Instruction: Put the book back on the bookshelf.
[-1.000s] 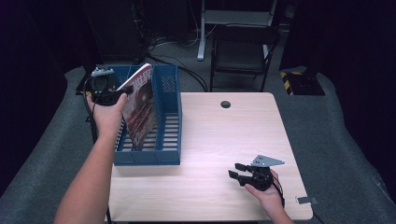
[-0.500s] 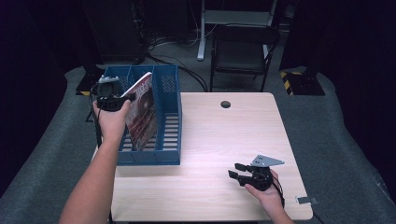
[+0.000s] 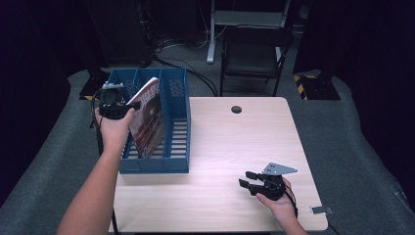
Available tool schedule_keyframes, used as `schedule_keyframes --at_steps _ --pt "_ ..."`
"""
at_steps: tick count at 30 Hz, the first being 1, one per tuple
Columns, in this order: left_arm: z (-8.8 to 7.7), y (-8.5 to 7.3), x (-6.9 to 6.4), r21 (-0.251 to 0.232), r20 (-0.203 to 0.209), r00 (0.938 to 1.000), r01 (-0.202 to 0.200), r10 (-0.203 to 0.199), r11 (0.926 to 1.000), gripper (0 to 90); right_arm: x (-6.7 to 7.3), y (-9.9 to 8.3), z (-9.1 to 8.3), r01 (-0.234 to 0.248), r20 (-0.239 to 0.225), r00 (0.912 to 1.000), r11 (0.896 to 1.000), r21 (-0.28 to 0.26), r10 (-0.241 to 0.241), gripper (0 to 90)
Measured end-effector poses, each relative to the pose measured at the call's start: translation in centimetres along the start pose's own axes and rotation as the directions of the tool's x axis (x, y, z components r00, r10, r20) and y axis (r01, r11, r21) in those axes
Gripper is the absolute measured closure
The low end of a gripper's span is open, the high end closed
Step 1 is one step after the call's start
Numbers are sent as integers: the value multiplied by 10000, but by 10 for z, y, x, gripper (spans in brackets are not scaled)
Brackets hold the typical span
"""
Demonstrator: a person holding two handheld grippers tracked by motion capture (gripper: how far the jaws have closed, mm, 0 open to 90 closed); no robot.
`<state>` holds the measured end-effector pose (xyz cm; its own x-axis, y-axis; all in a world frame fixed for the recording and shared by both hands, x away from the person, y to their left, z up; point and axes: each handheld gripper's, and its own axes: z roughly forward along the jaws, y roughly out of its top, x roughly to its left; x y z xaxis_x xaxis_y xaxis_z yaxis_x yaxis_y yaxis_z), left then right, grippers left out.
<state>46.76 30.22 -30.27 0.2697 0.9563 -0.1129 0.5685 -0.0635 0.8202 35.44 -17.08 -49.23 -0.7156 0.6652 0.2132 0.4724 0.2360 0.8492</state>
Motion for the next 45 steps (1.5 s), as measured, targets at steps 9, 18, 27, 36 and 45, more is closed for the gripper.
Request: schedule_keyframes --at_steps 9,18,27,36,45 --pt "-9 -6 3 597 242 9996 -154 140 9981 809 1 -1 2 -47 40 10000 9999 93 46 526" --pt "-15 -8 6 1037 247 9989 -429 406 9937 768 1 -1 3 -34 36 10000 9999 159 34 524" --pt "-23 -3 10 1663 296 9973 -709 669 9835 796 0 -2 4 9 88 10000 9997 230 -11 520" --pt "-22 0 8 1923 292 9977 -658 613 9791 816 0 -2 4 -31 56 10000 9997 240 30 520" --pt "-22 1 6 1974 442 9967 -751 676 9774 838 0 -2 4 -55 50 10000 9997 233 54 520"
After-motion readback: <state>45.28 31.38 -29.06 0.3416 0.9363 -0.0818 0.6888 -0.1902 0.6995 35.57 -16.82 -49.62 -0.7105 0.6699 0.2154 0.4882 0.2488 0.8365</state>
